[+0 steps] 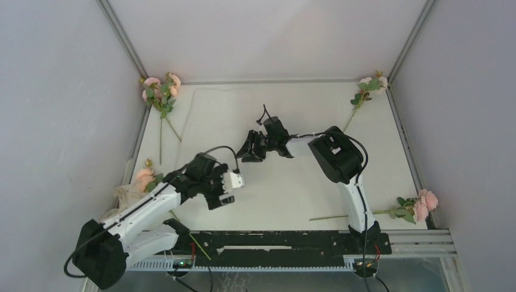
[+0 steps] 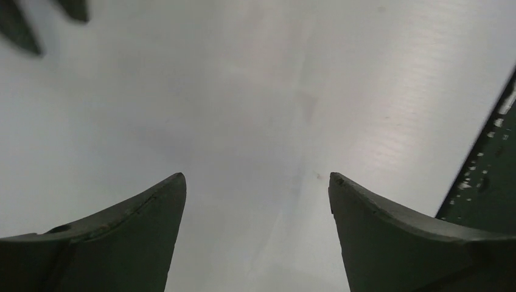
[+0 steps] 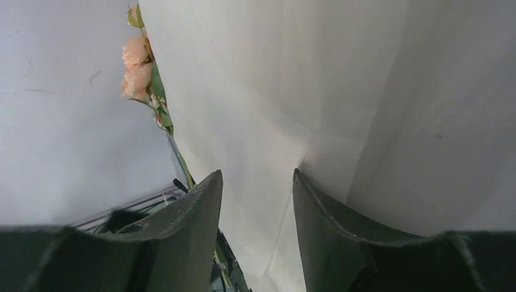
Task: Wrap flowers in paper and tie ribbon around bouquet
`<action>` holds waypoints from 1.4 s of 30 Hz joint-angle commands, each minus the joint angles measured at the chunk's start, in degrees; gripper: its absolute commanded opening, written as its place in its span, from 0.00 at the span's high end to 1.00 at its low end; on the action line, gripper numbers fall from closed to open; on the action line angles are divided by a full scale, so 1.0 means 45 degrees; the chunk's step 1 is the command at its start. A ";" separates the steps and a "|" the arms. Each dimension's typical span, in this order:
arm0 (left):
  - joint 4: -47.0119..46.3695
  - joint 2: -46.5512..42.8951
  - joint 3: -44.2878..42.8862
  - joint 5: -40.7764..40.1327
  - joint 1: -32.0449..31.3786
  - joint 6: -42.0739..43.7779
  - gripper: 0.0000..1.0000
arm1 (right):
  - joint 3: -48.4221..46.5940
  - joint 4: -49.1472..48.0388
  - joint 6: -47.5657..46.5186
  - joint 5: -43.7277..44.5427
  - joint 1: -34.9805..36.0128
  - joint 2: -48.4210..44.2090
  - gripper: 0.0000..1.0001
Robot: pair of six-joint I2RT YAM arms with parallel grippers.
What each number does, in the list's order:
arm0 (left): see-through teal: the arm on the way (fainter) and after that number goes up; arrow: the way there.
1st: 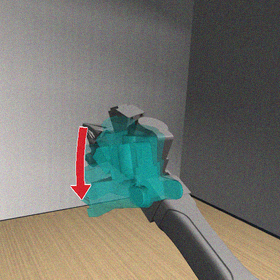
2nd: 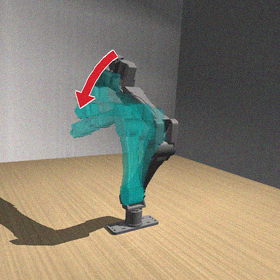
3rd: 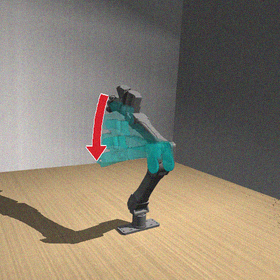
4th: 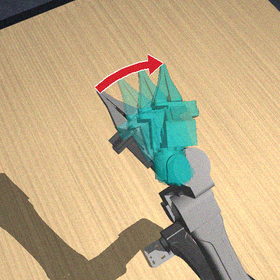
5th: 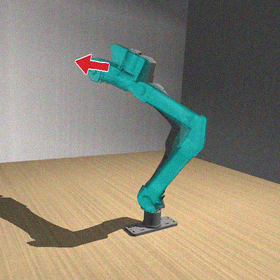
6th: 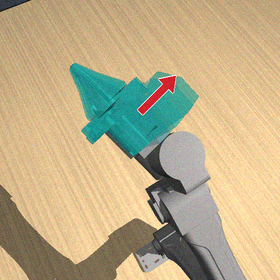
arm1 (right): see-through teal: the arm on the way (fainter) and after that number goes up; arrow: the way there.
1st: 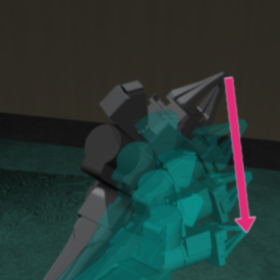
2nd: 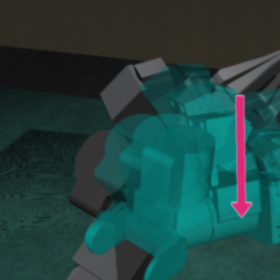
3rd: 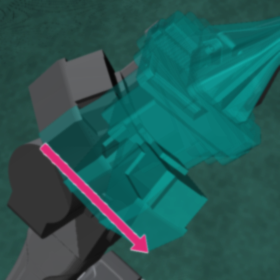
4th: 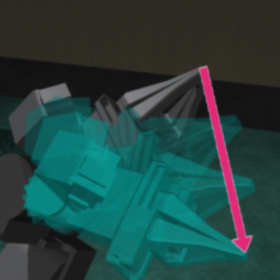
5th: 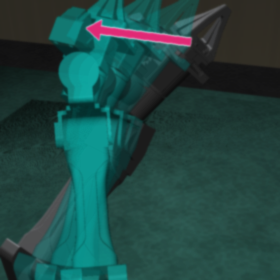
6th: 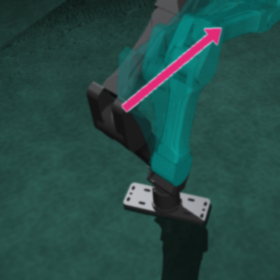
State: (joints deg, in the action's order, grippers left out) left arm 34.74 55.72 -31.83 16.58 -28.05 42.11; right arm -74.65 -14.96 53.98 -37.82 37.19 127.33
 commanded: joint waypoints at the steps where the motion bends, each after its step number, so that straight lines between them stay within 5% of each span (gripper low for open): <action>1: -0.0643 0.0857 -0.0104 -0.0986 -0.2387 0.1537 0.06 | -0.0359 -0.0204 0.0145 0.0204 0.0074 0.0059 0.44; 10: -0.1126 -0.0018 0.1237 -0.4182 -0.2624 0.3323 0.02 | -0.0344 0.0121 -0.0247 0.0266 0.0164 0.0006 0.46; 16: -0.2169 0.0030 0.2110 -0.5324 -0.2596 0.3447 0.13 | -0.0345 0.0200 -0.0432 0.0266 0.0116 -0.0018 0.46; 24: -0.3451 0.0026 0.2309 -0.5999 -0.2593 0.2998 0.53 | -0.0349 0.0730 -0.0933 0.0309 0.0081 -0.0395 0.46; 28: -0.3922 -0.0112 0.2416 -0.5982 -0.2558 0.2724 0.98 | -0.0345 0.1658 -0.1920 0.0621 -0.0058 -0.1252 0.46; 34: -0.4393 -0.0426 0.1974 -0.5958 -0.1682 0.1378 1.00 | -0.0275 0.4517 -0.3882 0.2359 -0.0700 -0.3015 0.47; 42: -0.3767 -0.0908 0.1049 -0.4809 -0.1002 -0.0459 1.00 | -0.0220 0.4212 -0.3426 0.2766 -0.1476 -0.1989 0.45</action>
State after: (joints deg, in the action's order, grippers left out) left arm 17.45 52.84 -22.22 -8.60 -32.84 45.87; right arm -75.07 3.70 38.59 -26.96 31.79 115.00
